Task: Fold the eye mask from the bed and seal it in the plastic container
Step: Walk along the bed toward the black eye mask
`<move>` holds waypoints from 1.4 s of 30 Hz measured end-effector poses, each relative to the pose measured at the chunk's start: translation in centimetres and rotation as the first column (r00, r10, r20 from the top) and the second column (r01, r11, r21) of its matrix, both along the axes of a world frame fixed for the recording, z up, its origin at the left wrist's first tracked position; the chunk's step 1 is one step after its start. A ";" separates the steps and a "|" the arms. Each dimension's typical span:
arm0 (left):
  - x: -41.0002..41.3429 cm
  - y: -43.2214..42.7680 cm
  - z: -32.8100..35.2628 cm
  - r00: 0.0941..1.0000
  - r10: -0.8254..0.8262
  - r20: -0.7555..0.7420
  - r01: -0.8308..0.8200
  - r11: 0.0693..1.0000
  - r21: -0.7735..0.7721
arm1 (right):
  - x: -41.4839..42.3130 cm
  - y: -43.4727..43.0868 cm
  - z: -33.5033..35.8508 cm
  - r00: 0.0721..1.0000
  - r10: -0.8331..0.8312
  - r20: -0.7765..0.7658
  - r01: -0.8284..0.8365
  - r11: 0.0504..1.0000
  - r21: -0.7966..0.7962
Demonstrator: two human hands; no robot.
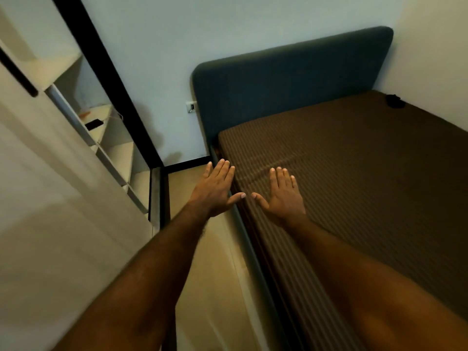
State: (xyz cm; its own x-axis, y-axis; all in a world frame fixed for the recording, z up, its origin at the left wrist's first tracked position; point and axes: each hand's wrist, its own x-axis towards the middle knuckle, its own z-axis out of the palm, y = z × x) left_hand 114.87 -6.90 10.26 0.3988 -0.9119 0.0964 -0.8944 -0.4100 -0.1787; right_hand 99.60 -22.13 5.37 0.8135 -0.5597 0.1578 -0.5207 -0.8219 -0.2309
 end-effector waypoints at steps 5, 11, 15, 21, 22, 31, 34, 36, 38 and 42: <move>8.3 -4.8 -1.8 0.997 -0.072 -0.026 0.072 0.997 -0.012 | 6.9 -3.4 -1.7 0.997 -0.072 -0.042 0.071 0.997 -0.010; 18.6 -10.1 -2.0 0.982 -0.179 -0.058 0.179 0.984 -0.013 | 15.3 -6.7 -2.2 0.971 -0.227 -0.082 0.229 0.973 0.020; 24.5 -13.9 -1.0 0.960 -0.277 -0.028 0.277 0.961 -0.018 | 20.0 -8.5 -2.3 0.939 -0.341 -0.056 0.343 0.938 0.040; 29.3 -20.8 -1.3 0.906 -0.419 -0.052 0.419 0.908 -0.007 | 24.2 -12.3 -2.9 0.891 -0.451 -0.055 0.453 0.891 0.036; 29.9 -22.4 -1.3 0.897 -0.438 -0.061 0.439 0.898 0.003 | 24.7 -13.3 -2.9 0.883 -0.466 -0.058 0.468 0.883 0.039; 33.4 -36.3 -0.8 0.810 -0.587 -0.023 0.587 0.807 0.065 | 27.8 -24.6 -2.8 0.793 -0.608 -0.049 0.609 0.793 0.022; 34.3 -41.1 -0.2 0.797 -0.603 -0.016 0.603 0.795 0.069 | 28.6 -28.4 -2.4 0.757 -0.652 -0.038 0.653 0.757 0.020; 34.5 -43.8 -0.2 0.778 -0.628 -0.030 0.628 0.775 0.069 | 29.0 -30.4 -2.2 0.742 -0.668 -0.059 0.670 0.742 0.029; 34.5 -45.7 -0.5 0.754 -0.656 -0.033 0.656 0.751 0.076 | 29.5 -31.6 -2.1 0.730 -0.680 -0.070 0.683 0.730 0.028; 35.3 -50.1 -1.0 0.719 -0.691 -0.073 0.695 0.714 0.083 | 30.5 -34.6 -2.1 0.691 -0.717 -0.089 0.722 0.691 0.029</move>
State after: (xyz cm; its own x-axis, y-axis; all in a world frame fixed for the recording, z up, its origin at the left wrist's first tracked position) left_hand 150.19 -57.04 9.24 -0.3477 -0.9376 -0.0087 -0.9271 0.3452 -0.1459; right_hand 130.06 -56.69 3.31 0.1645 -0.9840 0.0686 -0.9624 -0.1753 -0.2075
